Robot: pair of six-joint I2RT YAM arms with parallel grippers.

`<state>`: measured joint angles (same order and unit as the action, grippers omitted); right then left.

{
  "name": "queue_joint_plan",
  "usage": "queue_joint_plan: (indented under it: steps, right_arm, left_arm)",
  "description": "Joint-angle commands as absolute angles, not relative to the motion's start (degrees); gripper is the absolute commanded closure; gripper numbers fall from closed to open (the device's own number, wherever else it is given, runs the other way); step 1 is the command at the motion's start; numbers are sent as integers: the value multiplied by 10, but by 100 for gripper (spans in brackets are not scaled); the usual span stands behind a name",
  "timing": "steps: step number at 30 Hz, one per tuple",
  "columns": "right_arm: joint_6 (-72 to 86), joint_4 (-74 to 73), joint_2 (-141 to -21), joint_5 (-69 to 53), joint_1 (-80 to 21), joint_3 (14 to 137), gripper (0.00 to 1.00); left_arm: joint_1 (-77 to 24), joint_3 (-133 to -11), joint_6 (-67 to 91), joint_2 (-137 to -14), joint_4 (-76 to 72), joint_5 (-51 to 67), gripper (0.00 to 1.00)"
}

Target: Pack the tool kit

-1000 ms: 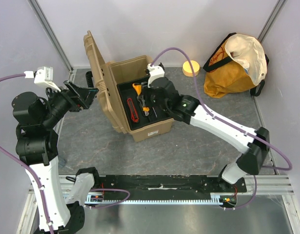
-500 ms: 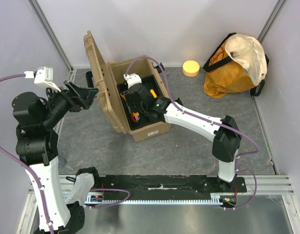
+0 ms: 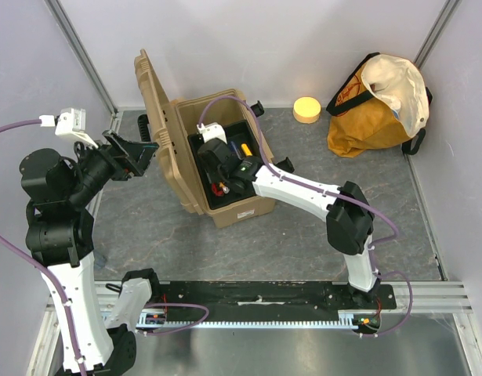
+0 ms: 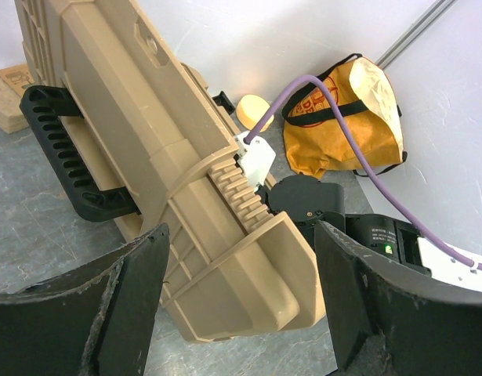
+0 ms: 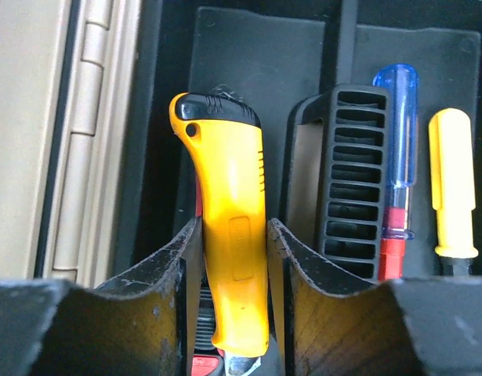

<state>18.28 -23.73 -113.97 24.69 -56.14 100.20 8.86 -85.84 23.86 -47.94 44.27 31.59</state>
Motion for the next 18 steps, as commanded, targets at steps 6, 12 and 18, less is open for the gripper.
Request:
queue_joint_plan:
  steps: [6, 12, 18]
  right_arm:
    - [214, -270, -1147, 292, -563, 1063, 41]
    - [222, -272, -1102, 278, -563, 1066, 40]
    - [224, -272, -1014, 289, -558, 1025, 39]
  left_arm:
    - [87, -860, 219, -475, 438, 310, 20]
    - [86, -856, 218, -474, 439, 306, 20]
    - [86, -851, 221, -476, 438, 307, 20]
